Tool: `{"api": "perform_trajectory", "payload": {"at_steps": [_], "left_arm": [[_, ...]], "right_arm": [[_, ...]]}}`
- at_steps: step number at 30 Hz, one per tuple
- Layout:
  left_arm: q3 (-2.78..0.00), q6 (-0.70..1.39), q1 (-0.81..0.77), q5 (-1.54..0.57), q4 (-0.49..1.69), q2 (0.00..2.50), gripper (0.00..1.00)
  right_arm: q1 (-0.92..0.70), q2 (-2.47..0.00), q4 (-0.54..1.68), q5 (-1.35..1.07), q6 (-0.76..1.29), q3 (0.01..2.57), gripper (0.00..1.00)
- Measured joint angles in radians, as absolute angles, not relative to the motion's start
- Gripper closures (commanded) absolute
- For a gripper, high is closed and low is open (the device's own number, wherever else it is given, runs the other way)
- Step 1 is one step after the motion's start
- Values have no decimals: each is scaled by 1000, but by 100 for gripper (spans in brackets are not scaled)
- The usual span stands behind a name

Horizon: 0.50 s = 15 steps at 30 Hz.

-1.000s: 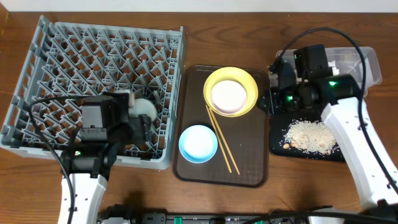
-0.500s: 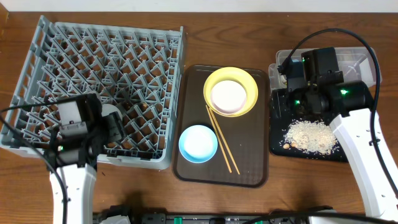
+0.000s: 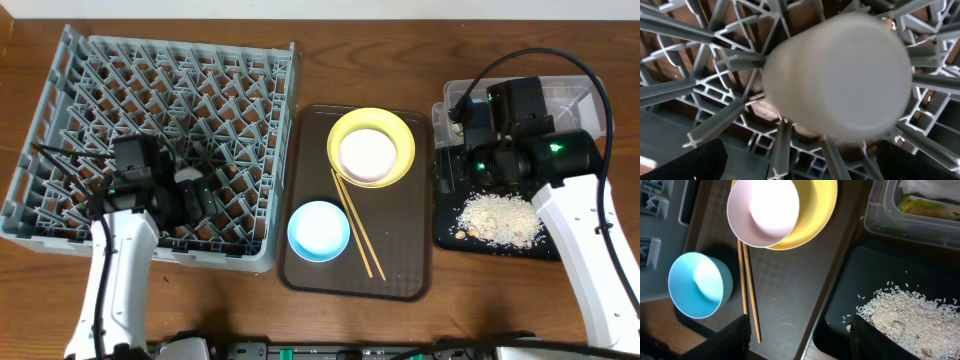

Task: Sort waste into correct bins and load items into the dishwasher
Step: 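Move the left gripper to the blue bowl and grasp its rim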

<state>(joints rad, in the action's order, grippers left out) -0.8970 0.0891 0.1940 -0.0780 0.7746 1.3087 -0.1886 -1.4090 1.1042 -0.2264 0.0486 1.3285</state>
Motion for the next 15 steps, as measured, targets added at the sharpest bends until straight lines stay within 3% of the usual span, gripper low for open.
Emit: {"api": "perform_trajectory", "payload": {"at_steps": [10,12,13,15], "left_arm": [[-977,113,149,-191,781,1248,0],[-984,124,92,-213,782,1213,0],[-985,127,51,-223,784,1198,0],[-986,132,-33,-233,788,1187,0]], "right_arm": [[-168,-1409,1096,-192,71,1328,29],[-133,-1409,1094,-171,112,1328,5],[-112,-1409,1091,-162,131,1328,1],[-66,-1409,1085,-153,151,1328,1]]}}
